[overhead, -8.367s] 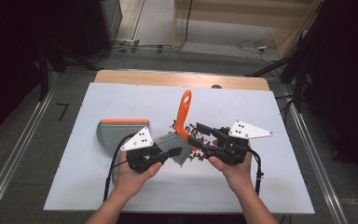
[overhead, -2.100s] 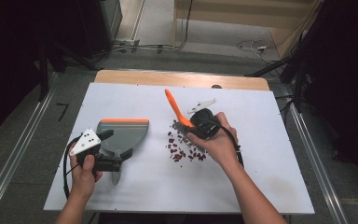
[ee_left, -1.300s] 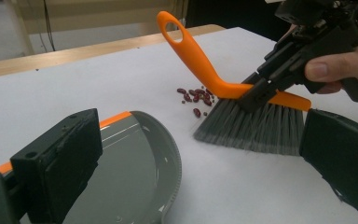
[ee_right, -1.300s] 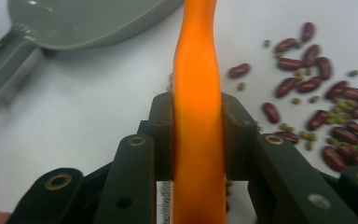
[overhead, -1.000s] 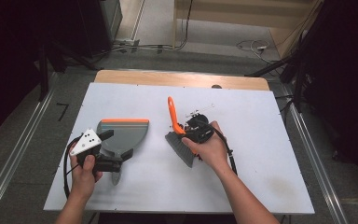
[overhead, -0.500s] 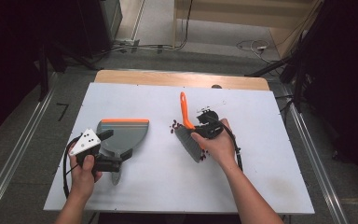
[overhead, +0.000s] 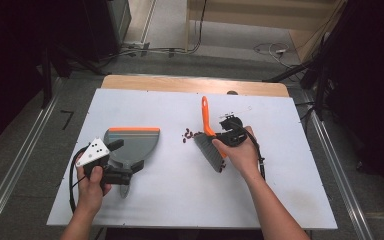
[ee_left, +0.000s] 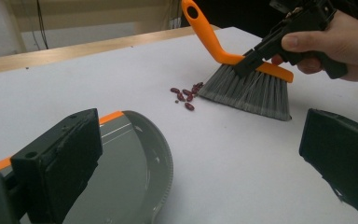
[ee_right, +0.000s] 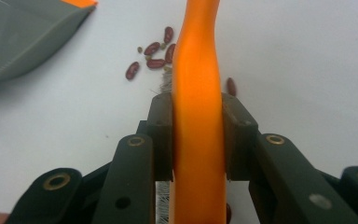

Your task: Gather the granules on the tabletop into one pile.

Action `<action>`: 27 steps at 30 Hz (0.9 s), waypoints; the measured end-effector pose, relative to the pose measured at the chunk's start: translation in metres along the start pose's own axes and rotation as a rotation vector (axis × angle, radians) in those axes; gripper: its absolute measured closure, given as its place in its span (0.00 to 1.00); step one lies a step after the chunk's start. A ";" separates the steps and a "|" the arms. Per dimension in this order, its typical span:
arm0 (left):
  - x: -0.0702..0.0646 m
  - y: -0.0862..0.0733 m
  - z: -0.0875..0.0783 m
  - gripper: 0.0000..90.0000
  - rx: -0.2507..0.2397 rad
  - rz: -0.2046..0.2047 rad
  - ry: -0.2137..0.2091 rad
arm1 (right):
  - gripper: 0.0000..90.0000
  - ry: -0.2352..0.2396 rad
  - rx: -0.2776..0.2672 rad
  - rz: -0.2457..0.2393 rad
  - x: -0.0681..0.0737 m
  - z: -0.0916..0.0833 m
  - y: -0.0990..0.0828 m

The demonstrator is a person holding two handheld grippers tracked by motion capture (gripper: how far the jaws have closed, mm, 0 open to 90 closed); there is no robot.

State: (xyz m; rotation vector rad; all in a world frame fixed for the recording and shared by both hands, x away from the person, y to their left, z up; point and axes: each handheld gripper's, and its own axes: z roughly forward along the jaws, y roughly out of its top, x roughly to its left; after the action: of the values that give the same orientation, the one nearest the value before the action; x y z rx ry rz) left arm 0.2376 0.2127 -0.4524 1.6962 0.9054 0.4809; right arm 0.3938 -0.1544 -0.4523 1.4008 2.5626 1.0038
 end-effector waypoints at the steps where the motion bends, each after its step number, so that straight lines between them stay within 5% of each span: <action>1: 0.000 0.000 0.000 0.00 -0.003 -0.004 0.001 | 0.76 0.004 -0.006 -0.006 0.001 -0.002 0.000; 8: 0.000 0.000 0.000 0.00 -0.004 0.000 0.000 | 0.76 0.041 -0.062 -0.069 0.002 -0.021 0.017; 11: -0.001 0.000 0.000 0.00 -0.004 -0.002 0.000 | 0.76 0.002 -0.076 -0.134 0.000 -0.027 0.031; 17: 0.000 0.000 0.000 0.00 -0.004 -0.001 0.004 | 0.76 -0.111 -0.069 -0.358 -0.003 -0.016 0.054; 27: 0.004 -0.001 -0.001 0.00 -0.002 -0.012 0.007 | 0.76 -0.111 -0.082 -0.784 0.010 0.023 0.082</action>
State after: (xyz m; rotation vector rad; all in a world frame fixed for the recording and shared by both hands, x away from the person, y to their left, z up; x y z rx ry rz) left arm 0.2387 0.2168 -0.4533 1.6867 0.9197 0.4798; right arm 0.4565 -0.1036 -0.4216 0.3273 2.5650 0.8279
